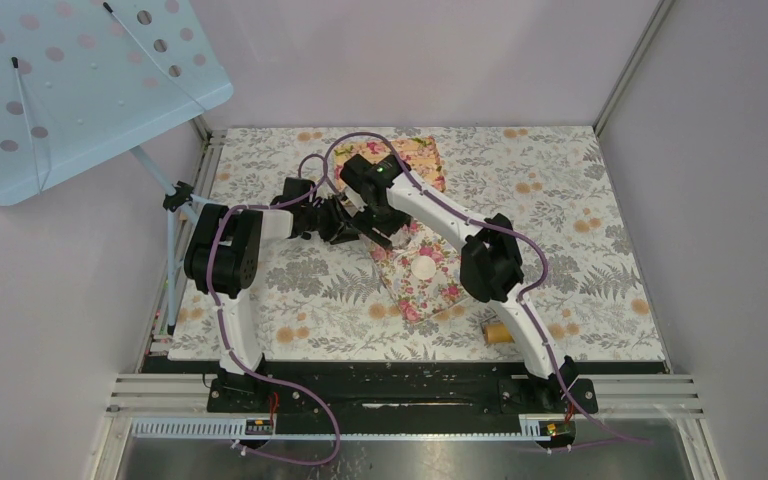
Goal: Roll out the dumpling wrappers from the dough
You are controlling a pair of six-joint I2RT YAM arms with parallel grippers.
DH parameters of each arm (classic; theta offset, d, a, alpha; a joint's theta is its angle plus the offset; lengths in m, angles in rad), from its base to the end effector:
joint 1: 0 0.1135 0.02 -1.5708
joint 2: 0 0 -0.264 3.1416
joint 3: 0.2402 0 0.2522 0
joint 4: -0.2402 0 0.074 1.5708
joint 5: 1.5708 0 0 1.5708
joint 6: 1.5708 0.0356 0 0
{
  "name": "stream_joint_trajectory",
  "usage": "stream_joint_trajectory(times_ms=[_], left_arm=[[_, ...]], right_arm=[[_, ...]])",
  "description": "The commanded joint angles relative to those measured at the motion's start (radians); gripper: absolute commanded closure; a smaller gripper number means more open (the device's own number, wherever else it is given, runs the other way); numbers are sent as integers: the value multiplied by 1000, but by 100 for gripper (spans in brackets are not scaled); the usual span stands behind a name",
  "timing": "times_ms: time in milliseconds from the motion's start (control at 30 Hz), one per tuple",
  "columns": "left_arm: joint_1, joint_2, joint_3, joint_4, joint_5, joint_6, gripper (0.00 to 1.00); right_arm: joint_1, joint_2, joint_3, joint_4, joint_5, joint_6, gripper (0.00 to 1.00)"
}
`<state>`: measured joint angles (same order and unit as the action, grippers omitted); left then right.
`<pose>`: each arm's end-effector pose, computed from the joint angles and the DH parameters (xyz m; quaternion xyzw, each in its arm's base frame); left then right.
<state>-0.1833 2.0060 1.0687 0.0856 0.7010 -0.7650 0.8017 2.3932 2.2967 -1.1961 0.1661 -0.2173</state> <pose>0.3806 -0.0939 0.1148 -0.1364 0.8769 -0.4368 0.1473 0.3471 0.3502 0.2243 -0.4713 0.8672 -0.0389 0.1560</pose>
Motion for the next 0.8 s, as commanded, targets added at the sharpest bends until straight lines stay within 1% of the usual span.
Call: stream_joint_trajectory(times_ms=[0,100,200,367,533,767], left_arm=[[3,16,-22,8,-8,9,67],[3,16,-20,8,-9,8,67],[4,17,-19,8,-9,7,67],[4,17,-20,8,-11,7,67],[4,22,-19,8,-14,7,67],[4,23,-18,5,-15,9,67]], right_arm=[[-16,-67,-14,-4,45,-31,99],[-20,-114,-105,-5,37,-52,100],[-18,-157,-208,-6,-10,-49,100],[-18,-204,-324,9,-16,-51,100],[-19,-204,-347,12,-60,-33,100],[-16,-148,-279,-20,-102,-9,100]])
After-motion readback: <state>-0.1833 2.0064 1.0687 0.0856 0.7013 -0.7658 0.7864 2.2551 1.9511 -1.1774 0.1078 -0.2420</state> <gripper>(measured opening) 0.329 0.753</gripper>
